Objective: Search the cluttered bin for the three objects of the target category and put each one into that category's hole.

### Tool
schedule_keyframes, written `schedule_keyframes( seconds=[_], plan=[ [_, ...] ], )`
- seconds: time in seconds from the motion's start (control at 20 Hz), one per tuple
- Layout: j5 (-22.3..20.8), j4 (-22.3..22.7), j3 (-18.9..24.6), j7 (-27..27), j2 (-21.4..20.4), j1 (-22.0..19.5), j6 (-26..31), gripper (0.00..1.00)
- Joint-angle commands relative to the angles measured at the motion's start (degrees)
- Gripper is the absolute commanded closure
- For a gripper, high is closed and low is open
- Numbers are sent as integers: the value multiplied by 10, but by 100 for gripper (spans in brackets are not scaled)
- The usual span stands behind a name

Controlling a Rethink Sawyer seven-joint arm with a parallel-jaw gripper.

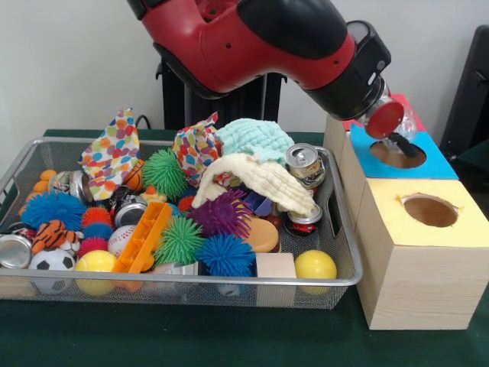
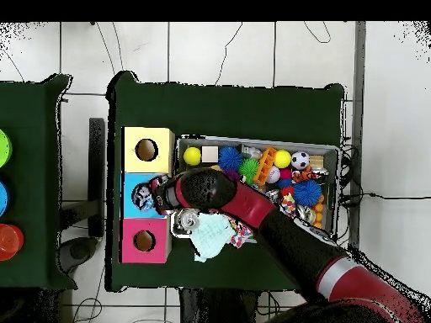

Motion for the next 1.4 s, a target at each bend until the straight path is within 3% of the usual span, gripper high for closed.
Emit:
schedule_keyframes(
  seconds=[0.05,0.9,1.1,1.4],
  plan=[
    [7,-40,-65,37,-7,16,16,0],
    [1,-87,-107,26,46,54,-39,0],
    [-2,-94,-126,43,27,72,-23,0],
    [16,-80,-145,74,-40,91,18,0]
  ],
)
